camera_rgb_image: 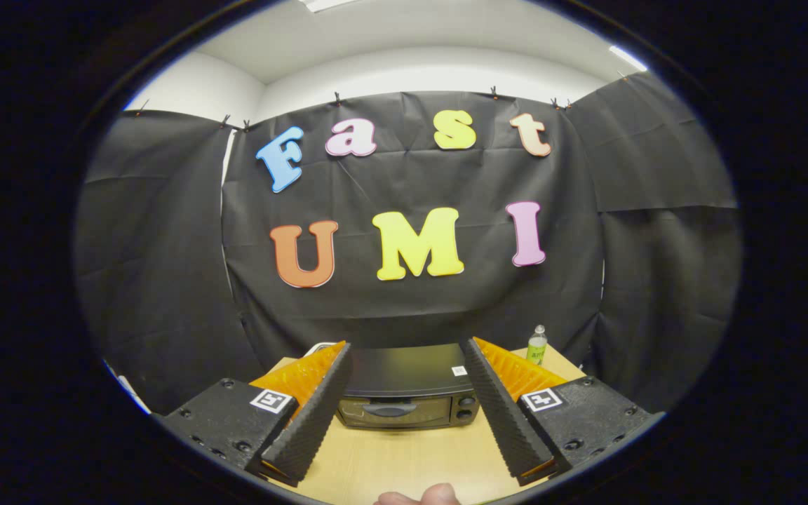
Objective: Open the toaster oven, put the food inside, and close the toaster oven door.
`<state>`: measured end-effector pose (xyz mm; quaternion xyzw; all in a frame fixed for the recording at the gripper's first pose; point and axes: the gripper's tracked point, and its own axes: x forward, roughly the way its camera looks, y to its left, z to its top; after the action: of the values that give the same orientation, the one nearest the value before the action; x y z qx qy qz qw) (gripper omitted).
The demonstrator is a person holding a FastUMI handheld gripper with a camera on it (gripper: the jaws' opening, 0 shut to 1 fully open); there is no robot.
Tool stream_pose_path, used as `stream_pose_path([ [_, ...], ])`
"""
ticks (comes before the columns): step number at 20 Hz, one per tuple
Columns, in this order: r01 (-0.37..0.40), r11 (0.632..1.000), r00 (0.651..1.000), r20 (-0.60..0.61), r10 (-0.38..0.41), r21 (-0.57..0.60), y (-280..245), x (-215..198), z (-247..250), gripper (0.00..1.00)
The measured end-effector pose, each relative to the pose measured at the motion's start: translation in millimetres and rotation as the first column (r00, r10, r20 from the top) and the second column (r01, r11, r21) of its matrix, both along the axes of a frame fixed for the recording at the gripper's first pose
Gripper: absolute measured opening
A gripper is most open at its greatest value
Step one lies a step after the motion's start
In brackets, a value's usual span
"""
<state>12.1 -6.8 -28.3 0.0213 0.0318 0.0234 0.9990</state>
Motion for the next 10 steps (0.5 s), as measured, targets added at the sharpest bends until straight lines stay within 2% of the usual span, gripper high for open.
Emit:
stream_pose_path([
  [6, -0.041, 0.999, 0.997, -0.07, 0.042, 0.014, 10.2, 44.7, -38.5, 1.0],
  [10, -0.076, 0.997, 0.991, -0.109, 0.073, -0.029, 19.4, 85.6, -77.3, 1.0],
])
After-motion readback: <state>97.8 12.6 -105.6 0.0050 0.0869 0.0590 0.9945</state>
